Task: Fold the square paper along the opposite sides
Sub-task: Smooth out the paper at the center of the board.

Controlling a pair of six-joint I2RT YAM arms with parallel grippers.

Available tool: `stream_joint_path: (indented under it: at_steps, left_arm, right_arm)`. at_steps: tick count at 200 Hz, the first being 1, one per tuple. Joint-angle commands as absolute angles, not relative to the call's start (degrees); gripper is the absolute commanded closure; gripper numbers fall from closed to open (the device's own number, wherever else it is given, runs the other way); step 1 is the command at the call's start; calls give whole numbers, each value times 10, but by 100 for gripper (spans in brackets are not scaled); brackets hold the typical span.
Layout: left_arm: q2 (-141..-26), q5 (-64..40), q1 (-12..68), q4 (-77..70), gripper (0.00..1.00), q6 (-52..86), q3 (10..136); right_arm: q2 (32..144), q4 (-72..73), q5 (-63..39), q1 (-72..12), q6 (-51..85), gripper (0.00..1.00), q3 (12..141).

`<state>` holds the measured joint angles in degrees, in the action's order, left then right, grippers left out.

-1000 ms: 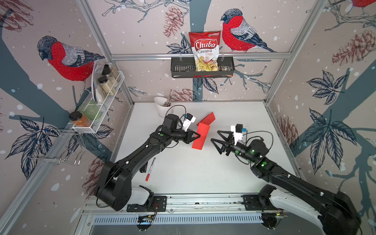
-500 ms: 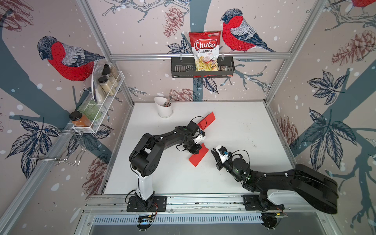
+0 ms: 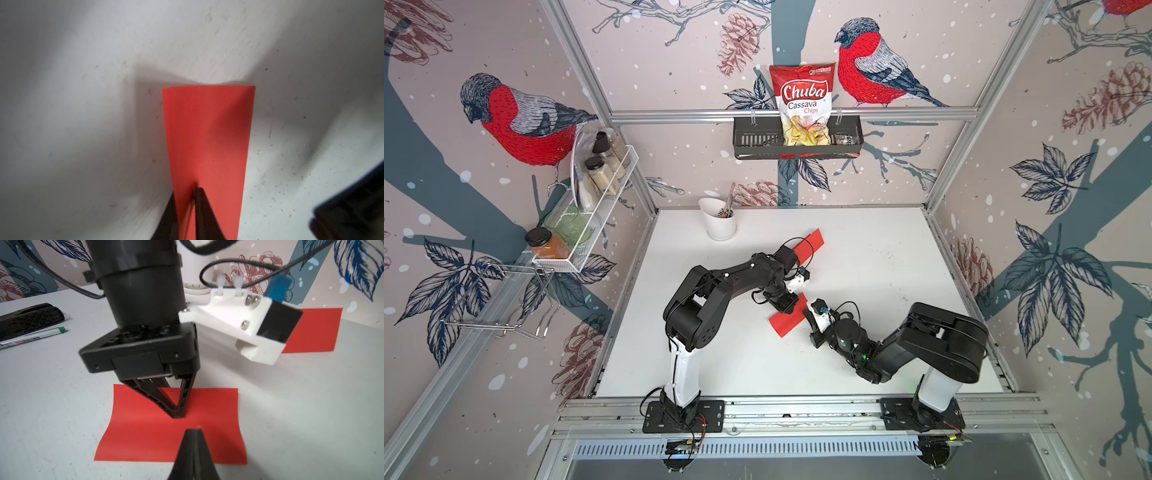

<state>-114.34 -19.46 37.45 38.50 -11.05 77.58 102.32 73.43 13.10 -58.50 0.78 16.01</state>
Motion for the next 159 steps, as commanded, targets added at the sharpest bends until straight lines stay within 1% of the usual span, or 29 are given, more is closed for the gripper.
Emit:
stream_joint_path:
  at_steps: [1,21,50,99,121,144,152,159]
  left_arm:
    - [-1131,-214,379,400,85,-134,771]
    - [-1129,-214,379,400,91,-137,767]
    - [-1136,-216,379,401,92,-134,769]
    - [-1142,-215,379,403,93,-124,768]
    - [-1146,-211,379,403,90,-114,769]
    - [-1139,-204,379,394,82,-96,759]
    - [-1132,-201,379,388,81,-88,751]
    - [-1127,-203,378,383,82,-82,745]
  right_arm:
    - [1058,784,107,-585,44,97,169]
    - [1084,778,109,-592,45,100,182]
    - [1104,723,134,-607,42,100,208]
    - [1130,678,152,-621,60,100,212]
    - [1131,664,168,-628,65,100,209]
    - [1122,645,183,-633,73,100,205]
    - [1121,629,185,-636,73,100,209]
    - [1120,616,186,-638,74,100,213]
